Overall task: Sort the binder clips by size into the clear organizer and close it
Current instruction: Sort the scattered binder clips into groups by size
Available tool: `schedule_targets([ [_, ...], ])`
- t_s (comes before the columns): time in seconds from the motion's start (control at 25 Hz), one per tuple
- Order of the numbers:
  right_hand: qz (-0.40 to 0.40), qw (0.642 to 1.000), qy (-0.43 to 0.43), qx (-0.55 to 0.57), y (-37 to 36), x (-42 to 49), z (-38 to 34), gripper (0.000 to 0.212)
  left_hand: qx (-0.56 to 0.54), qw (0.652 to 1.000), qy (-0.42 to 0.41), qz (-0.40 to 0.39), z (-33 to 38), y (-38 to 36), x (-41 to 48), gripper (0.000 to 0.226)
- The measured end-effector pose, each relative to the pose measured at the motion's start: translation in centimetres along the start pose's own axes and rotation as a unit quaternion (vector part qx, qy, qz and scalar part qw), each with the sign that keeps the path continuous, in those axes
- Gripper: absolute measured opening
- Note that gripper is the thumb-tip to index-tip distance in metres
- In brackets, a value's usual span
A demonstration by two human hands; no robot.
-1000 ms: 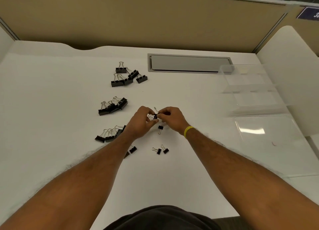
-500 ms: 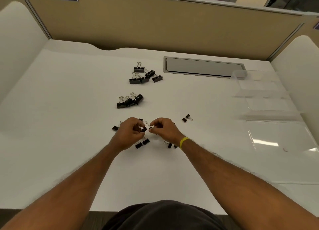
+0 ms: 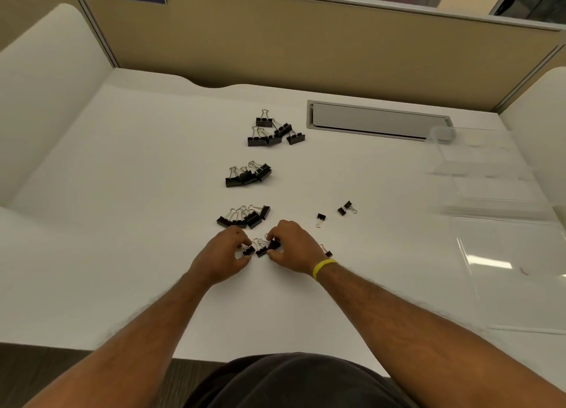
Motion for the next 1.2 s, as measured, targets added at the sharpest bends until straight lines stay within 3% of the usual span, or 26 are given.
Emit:
schedule_targets([
  [0.2, -0.056, 0.998, -0.031, 0.023, -0.7, 0.4, 1.1, 0.073, -0.015, 0.999, -0.015, -0.027, 0.2, -0.3, -0.1, 0.03],
  [0.28, -0.085, 0.996, -0.034, 0.015, -1.1, 0.7, 1.0, 0.079, -0.014, 0.999, -0.02, -0.04, 0.3, -0.4, -0.1, 0.038],
  [0.52, -0.074, 0.997, -0.014, 0.029, -1.8, 0.8, -0.3, 0.059, -0.023, 0.997, -0.027, -0.065, 0.2, -0.6, 0.0, 0.058],
  [0.76, -0.05, 0.998, 0.005, 0.027, -2.2, 0.6, -1.3, 0.045, -0.018, 0.997, -0.063, -0.037, 1.0, -0.8, -0.1, 0.042],
  [0.96, -0.035, 0.997, 0.02, 0.059, -1.5, -0.1, -0.9, 0.053, -0.006, 0.997, -0.079, -0.025, 0.7, -0.8, -0.2, 0.047],
  [1.2, 0.103, 0.991, -0.052, 0.067, 3.2, -2.3, 4.7, 0.034, -0.014, 0.996, -0.091, -0.001, 1.6, 0.2, 0.0, 0.055],
])
Point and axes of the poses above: each hand's wrist, its own x-axis towards the middle knuckle, its own y-axis out of the back of the hand, z = x × y, the point moved 9 cm from there along x, towards the middle knuckle, and after that the axes turned 11 degrees about -z, right-handed, at the moved point
